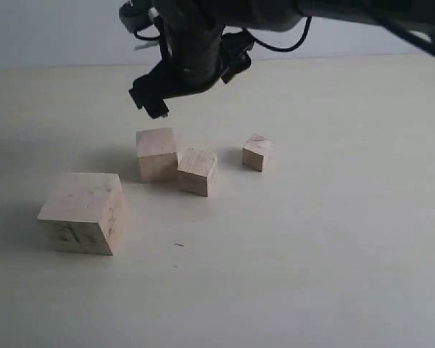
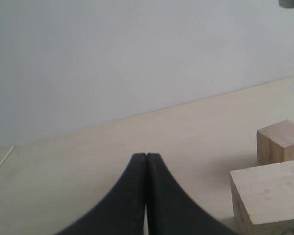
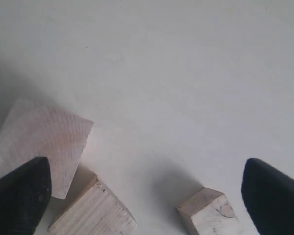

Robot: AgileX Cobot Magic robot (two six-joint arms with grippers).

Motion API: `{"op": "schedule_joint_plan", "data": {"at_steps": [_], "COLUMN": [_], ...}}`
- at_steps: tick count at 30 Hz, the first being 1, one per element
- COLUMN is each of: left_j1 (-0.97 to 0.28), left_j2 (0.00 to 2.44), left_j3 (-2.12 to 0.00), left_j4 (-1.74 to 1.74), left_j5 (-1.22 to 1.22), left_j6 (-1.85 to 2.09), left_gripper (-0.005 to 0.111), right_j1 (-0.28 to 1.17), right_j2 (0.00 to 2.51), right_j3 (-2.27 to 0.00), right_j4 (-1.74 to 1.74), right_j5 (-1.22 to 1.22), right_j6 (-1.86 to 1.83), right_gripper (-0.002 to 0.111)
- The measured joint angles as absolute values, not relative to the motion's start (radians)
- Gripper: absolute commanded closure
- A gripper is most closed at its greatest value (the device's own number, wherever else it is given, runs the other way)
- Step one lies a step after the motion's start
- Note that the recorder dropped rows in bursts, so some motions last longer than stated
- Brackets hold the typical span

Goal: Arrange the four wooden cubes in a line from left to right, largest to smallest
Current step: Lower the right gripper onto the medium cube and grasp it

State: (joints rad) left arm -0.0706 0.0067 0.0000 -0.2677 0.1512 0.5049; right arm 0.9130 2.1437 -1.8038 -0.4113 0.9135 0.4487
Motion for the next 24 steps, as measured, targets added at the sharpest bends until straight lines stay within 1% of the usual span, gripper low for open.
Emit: {"op": "schedule_joint_plan", "data": {"at_steps": [5, 15, 24], "left_j1": [-0.071, -0.071, -0.071], "left_j2": [0.007, 0.007, 0.007], "left_j3": [0.0, 0.0, 0.0], "left_j4": [-0.268, -0.268, -0.268], "left_j5": [0.151, 0.151, 0.151], "left_j6": [0.505, 0.505, 0.503], "left_gripper": [0.107, 0.107, 0.107], "right_j1": [0.911, 0.872, 0.868], "right_j2": [2.195, 2.198, 2.198], "right_j3": [-1.804, -1.804, -1.804], "right_j4": [-0.413, -0.431, -0.258], "right_j5": [0.907, 0.889, 0.788], "right_j6": [0.475, 0.561, 0.554], "right_gripper": [0.008, 0.008, 0.008]}}
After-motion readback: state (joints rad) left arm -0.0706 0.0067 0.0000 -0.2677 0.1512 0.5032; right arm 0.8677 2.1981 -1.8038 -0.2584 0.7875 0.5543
